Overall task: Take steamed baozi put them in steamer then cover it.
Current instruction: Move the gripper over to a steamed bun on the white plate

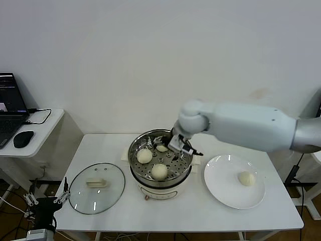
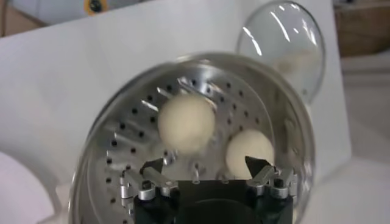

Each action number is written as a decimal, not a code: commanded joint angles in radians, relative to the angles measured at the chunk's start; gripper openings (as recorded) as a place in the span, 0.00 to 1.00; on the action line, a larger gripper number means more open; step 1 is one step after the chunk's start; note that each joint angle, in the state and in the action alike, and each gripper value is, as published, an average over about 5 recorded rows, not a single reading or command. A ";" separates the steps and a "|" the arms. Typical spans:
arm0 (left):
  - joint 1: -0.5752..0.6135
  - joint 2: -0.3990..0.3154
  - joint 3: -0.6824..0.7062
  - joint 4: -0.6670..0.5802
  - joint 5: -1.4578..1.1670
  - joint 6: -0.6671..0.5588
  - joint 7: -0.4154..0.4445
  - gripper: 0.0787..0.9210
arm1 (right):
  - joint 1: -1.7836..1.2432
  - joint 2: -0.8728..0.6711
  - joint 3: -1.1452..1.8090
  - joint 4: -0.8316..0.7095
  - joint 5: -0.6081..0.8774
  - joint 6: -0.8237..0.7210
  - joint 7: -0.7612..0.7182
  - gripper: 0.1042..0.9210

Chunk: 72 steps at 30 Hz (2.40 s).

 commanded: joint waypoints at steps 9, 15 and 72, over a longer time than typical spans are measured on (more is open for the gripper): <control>-0.010 0.021 0.016 0.017 0.000 -0.001 0.002 0.88 | -0.155 -0.522 0.157 0.102 0.064 -0.356 -0.094 0.88; -0.010 0.022 0.024 0.021 0.003 -0.001 0.001 0.88 | -0.317 -0.595 0.265 0.043 -0.064 -0.266 -0.130 0.88; 0.018 0.001 0.006 0.020 0.011 0.000 0.002 0.88 | -0.870 -0.378 0.742 -0.328 -0.332 -0.165 -0.059 0.69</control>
